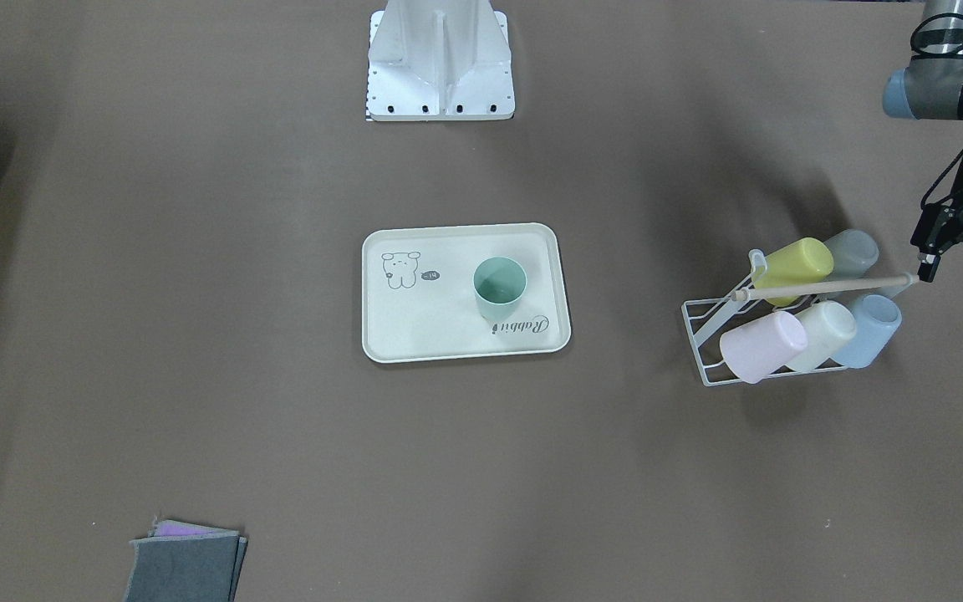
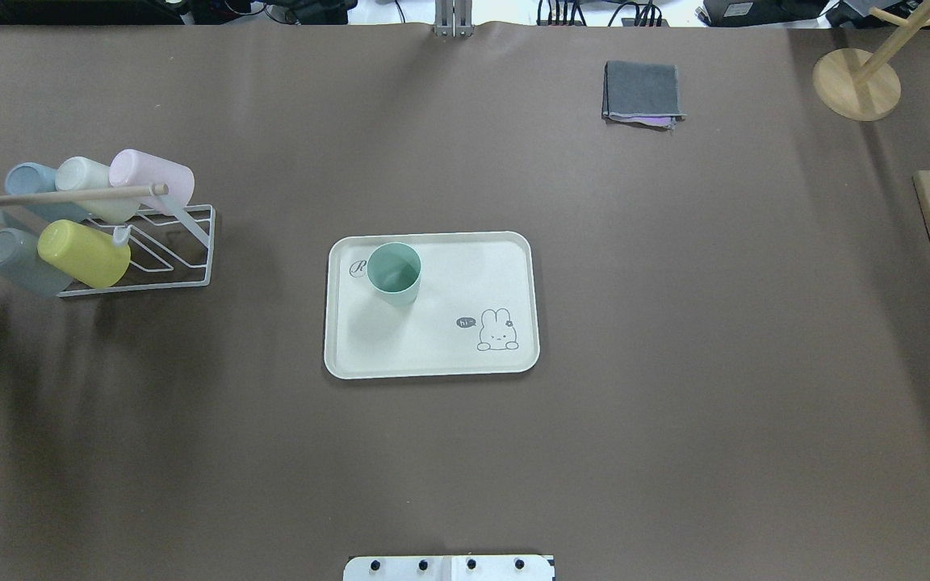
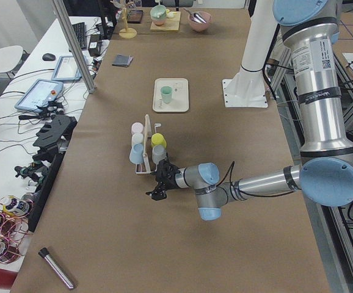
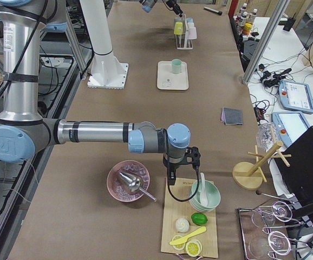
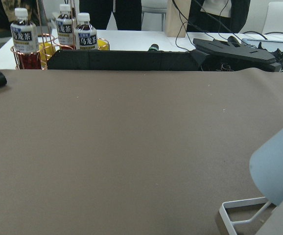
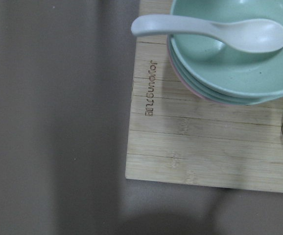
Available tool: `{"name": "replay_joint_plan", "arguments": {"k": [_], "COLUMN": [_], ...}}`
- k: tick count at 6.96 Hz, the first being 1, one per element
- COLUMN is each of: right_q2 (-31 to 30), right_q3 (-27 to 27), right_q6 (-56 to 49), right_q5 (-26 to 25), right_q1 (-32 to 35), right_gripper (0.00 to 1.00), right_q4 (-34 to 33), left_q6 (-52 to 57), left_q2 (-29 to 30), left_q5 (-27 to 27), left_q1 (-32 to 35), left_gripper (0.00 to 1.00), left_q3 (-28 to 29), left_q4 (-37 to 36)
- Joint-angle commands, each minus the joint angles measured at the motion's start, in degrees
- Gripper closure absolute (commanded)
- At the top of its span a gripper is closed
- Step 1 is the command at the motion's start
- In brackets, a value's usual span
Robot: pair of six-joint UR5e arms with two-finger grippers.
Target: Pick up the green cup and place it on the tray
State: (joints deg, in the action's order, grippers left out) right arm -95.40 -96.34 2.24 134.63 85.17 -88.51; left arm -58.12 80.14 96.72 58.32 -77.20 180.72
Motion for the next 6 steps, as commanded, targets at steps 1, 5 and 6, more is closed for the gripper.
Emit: {"name": "replay_joint_plan", "arguments": {"k": [1, 5, 6], "right_q2": [0.12, 0.12, 0.12], "right_q3": [0.01, 0.01, 0.01], "right_q6": [-0.04, -0.04, -0.04], "right_q5": [0.02, -0.16, -0.16], "right_q1": [0.00, 0.00, 0.00], "right_gripper": [0.00, 0.00, 0.00], "right_q4": [0.09, 0.35, 0.26], "left_q6": [-1.03, -0.15, 1.59], "left_q2": [4.30, 15.91, 16.62], "left_q5": [15.01, 40.61, 44.66], "left_q1": [8.96, 23.30, 24.89], "left_gripper": [0.02, 0.02, 0.02], "left_q3": [0.38, 5.04, 5.13], "left_q4": [-9.47, -28.63, -32.85]}}
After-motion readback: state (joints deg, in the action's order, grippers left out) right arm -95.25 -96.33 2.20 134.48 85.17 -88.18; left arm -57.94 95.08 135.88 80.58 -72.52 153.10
